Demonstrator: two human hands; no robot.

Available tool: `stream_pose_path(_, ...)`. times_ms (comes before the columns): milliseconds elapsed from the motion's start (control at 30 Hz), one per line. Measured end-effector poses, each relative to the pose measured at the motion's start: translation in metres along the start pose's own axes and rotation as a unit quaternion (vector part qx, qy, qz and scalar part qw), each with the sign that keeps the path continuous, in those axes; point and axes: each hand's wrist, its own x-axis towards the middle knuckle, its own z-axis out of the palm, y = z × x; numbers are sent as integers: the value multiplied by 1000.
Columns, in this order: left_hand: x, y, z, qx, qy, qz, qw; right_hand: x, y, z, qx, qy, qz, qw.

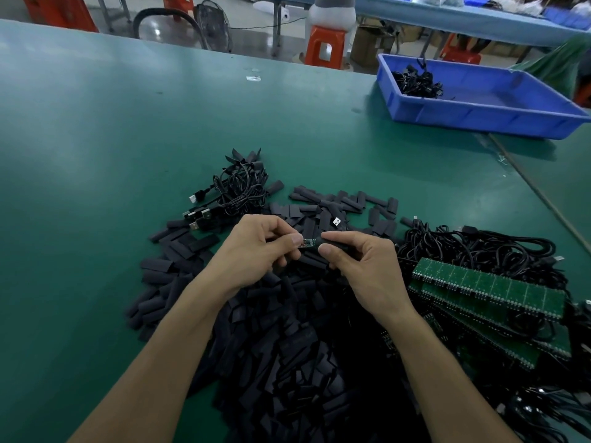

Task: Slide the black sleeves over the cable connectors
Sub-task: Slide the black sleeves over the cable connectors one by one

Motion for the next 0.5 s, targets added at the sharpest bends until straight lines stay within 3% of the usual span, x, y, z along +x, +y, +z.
stream_pose_path(167,-1,1,3,-19,-34,9,999,0,-6,-1,41,-73,-21,996)
stream_pose_path(500,-4,2,-5,42,-39,8,998,-5,-2,2,24,-13,-38,999)
